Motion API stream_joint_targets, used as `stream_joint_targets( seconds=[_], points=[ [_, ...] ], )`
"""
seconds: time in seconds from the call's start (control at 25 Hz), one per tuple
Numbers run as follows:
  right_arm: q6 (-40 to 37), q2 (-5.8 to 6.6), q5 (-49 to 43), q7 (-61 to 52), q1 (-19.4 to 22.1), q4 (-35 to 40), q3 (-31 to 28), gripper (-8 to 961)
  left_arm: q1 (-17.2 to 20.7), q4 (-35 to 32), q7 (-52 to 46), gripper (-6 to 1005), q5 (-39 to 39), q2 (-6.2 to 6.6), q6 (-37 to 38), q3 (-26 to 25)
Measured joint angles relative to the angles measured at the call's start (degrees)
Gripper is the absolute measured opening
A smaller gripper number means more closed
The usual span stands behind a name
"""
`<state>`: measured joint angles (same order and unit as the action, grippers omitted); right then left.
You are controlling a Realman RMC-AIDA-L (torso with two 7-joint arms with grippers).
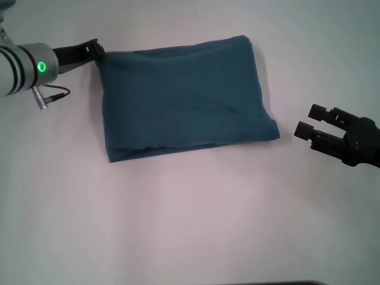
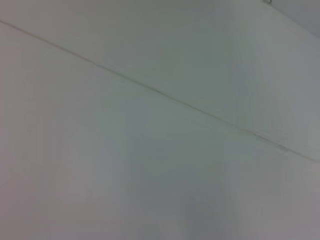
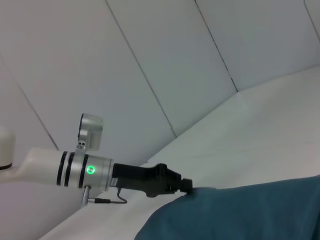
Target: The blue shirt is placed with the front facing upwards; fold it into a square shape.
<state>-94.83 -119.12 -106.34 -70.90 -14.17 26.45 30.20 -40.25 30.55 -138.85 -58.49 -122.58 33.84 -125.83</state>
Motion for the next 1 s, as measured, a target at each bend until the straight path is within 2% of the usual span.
stream_joint_targets(
  seconds=[0.12, 0.2, 0.36, 0.48, 0.6, 0.68, 0.76, 1.0],
  points=[
    [-0.02, 0.03, -0.26, -0.25, -0.05, 0.0, -0.19, 808, 3.64, 6.92, 0.22, 122, -0.86, -1.27, 3.2, 0.03],
    [-0.07, 0.09, -0.27, -0.26, 0.08, 0.0, -0.35, 808, 6.06, 11.01, 0.28, 123, -2.46, -1.51, 6.84, 0.38],
    [-0.13, 0.22, -0.28, -0.27, 0.11, 0.0, -0.41, 809, 9.6, 16.17, 0.58, 126, -6.3, -0.98, 17.96, -0.32],
    [0.06, 0.22, -0.28, -0.01, -0.02, 0.0, -0.41, 810, 10.19, 16.35, 1.06, 128, -8.15, -0.15, 26.37, -1.59],
    [0.19, 0.21, -0.27, 0.07, -0.16, 0.0, -0.41, 811, 9.64, 15.3, -0.38, 130, -8.49, 0.23, 31.13, -1.88],
    [0.34, 0.21, -0.27, 0.05, -0.21, 0.0, -0.38, 811, 8.41, 14.18, -2.08, 131, -8.2, -0.33, 31.6, -1.41],
    [0.54, 0.17, -0.26, 0.06, -0.29, 0.0, -0.23, 812, 6.48, 11.85, -2.78, 132, -8.08, -1.03, 30.18, -1.09],
    [0.69, -0.03, -0.59, -0.09, -0.34, 0.0, 0.01, 813, -1.17, 2.21, -3.3, 136, -8.12, -1.29, 22.9, 1.91]
  ],
)
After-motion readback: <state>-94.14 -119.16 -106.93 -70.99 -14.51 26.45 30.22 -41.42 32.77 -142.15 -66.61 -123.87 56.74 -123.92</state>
